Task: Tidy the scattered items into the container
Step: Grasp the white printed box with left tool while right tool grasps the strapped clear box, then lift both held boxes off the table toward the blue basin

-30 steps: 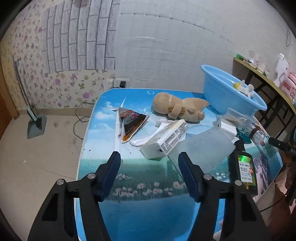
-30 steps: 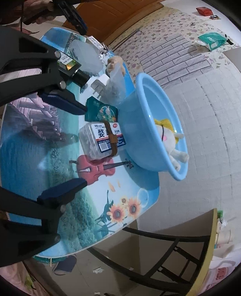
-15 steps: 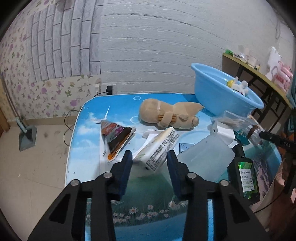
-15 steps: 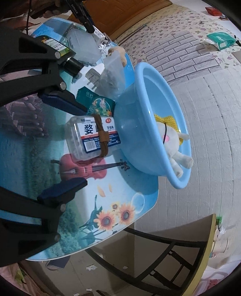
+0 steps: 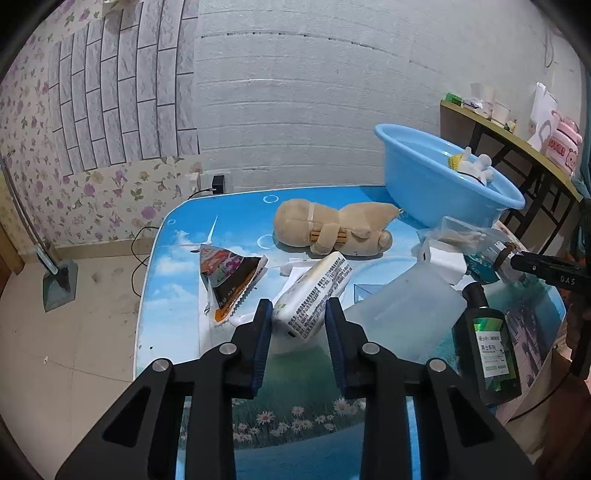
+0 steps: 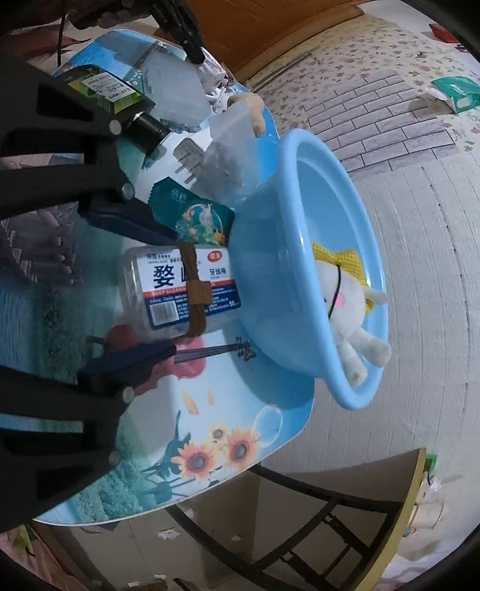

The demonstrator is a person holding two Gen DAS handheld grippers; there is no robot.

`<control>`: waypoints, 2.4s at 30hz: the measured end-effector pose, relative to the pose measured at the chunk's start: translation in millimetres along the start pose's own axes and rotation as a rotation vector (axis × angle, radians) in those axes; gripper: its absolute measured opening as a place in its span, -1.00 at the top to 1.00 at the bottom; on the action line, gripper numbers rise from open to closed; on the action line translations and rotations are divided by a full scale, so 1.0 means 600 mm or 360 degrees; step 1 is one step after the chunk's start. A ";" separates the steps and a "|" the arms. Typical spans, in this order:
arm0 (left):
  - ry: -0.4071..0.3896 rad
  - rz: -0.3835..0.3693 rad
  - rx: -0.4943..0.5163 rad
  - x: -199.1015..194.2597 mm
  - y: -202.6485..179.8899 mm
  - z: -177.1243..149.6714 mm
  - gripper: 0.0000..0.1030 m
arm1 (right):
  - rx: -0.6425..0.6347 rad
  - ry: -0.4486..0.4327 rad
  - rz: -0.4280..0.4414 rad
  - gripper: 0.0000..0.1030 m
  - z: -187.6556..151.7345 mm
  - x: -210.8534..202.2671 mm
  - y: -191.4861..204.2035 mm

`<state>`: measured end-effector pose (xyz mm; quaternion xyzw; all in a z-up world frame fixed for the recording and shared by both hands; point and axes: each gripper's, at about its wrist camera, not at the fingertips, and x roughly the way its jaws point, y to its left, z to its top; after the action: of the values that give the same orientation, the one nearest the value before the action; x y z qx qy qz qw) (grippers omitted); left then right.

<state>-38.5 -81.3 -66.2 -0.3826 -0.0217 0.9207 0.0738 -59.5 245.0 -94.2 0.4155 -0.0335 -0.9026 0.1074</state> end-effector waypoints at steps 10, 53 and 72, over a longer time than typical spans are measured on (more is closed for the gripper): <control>-0.0019 0.0043 -0.0003 -0.041 -0.006 -0.013 0.48 | 0.0005 -0.0039 0.0027 -0.01 -0.010 -0.030 0.001; 0.0069 0.0029 0.0006 -0.083 -0.058 -0.069 0.19 | -0.0025 0.0064 0.0122 0.00 -0.059 -0.052 0.010; 0.0126 -0.0028 0.0007 -0.062 -0.059 -0.082 0.58 | -0.0037 0.0079 0.0111 -0.04 -0.062 -0.045 0.014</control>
<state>26.4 -52.9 -71.8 -0.4183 -0.0201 0.9042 0.0836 -13.1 244.1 -97.0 0.4352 -0.0347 -0.8880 0.1444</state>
